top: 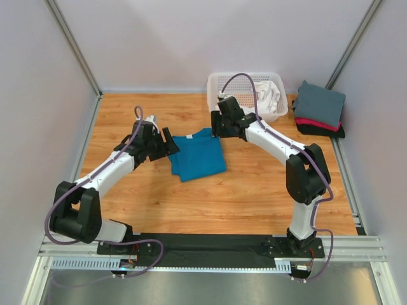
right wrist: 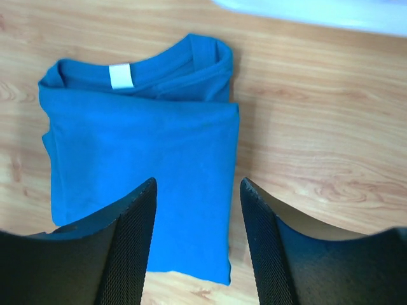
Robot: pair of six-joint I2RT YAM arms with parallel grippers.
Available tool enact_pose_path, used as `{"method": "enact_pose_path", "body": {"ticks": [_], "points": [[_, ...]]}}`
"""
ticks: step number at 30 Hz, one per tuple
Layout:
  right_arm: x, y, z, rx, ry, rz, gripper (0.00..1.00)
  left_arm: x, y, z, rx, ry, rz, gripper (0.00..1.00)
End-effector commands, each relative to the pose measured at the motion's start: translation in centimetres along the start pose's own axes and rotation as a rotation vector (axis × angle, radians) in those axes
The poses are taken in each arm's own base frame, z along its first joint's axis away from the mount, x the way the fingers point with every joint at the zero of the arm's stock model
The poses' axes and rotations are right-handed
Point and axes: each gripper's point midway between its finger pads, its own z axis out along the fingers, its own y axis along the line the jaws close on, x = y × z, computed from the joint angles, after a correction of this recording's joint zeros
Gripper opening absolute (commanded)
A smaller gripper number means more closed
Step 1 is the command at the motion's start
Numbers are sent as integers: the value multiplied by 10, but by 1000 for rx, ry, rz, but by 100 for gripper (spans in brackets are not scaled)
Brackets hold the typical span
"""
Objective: Fold and stack the t-shirts
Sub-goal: Fold the tshirt, then neatly place the folded tshirt to the corner
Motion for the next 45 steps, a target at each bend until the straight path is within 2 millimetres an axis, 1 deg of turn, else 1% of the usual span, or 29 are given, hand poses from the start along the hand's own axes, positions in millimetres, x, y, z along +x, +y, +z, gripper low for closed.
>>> {"method": "enact_pose_path", "body": {"ticks": [1, 3, 4, 5, 6, 7, 9, 10, 12, 13, 15, 17, 18, 19, 21, 24, 25, 26, 27, 29, 30, 33, 35, 36, 38, 40, 42, 43, 45], "points": [[18, 5, 1, -54, 37, 0, 56, 25, -4, 13, 47, 69, -12, 75], [34, 8, 0, -90, 79, 7, 55, 34, 0, 17, 36, 92, -12, 73], [34, 11, -1, -109, 75, 10, 55, 42, 3, 19, 27, 111, -11, 71], [45, 13, -1, -129, 101, 15, 55, 44, 3, 20, 32, 106, -10, 70], [46, 14, -2, -140, 98, 19, 54, 46, 3, 21, 35, 103, -10, 68], [47, 14, -1, -143, 96, 22, 54, 54, 8, 23, 24, 113, -14, 68], [53, 11, 1, -130, 110, 21, 54, 54, 10, 27, 25, 94, -20, 66], [55, 9, 1, -124, 119, 18, 54, 60, 15, 31, 15, 105, -22, 65], [60, 9, 1, -130, 135, 18, 51, 61, 13, 36, 37, 99, -23, 64], [61, 10, 1, -136, 137, 19, 51, 67, 18, 39, 30, 115, -30, 63], [64, 11, 1, -143, 146, 22, 50, 69, 17, 45, 45, 112, -50, 63], [66, 11, 3, -143, 148, 28, 50, 69, 16, 48, 54, 104, -60, 67], [67, 11, 4, -141, 152, 32, 50, 72, 18, 51, 53, 113, -69, 68], [68, 11, 5, -140, 155, 33, 49, 73, 16, 51, 65, 114, -70, 68], [71, 9, 7, -131, 163, 31, 49, 72, 9, 53, 103, 115, -71, 67], [76, 6, 11, -118, 176, 32, 47, 71, 5, 54, 125, 113, -77, 51], [77, 5, 12, -116, 180, 34, 46, 71, 4, 53, 128, 111, -80, 36], [79, 5, 13, -114, 183, 38, 45, 71, 5, 53, 123, 112, -82, 29], [80, 5, 15, -113, 186, 40, 44, 71, 5, 53, 124, 109, -84, 17], [83, 4, 16, -112, 193, 46, 43, 72, 8, 52, 101, 113, -104, 10], [83, 4, 16, -110, 196, 52, 42, 71, 8, 49, 94, 107, -114, 0], [85, 4, 16, -110, 198, 66, 39, 70, 10, 41, 74, 80, -194, 0], [85, 4, 15, -110, 192, 80, 38, 65, 6, 37, 89, 45, -277, 0], [89, 3, 14, -105, 200, 99, 36, 65, 4, 32, 101, 29, -306, 0], [93, 3, 13, -102, 208, 123, 34, 58, -4, 27, 145, -7, -338, 0], [106, 0, 13, -91, 237, 173, 33, 53, -10, 20, 166, -18, -359, 0], [113, 7, 11, -130, 251, 201, 31, 52, -13, 16, 163, -23, -354, 0], [125, 5, 11, -122, 275, 229, 31, 56, -9, 16, 145, -11, -356, 0], [129, 9, 9, -142, 280, 243, 31, 64, -4, 16, 125, 6, -354, 0]]}}
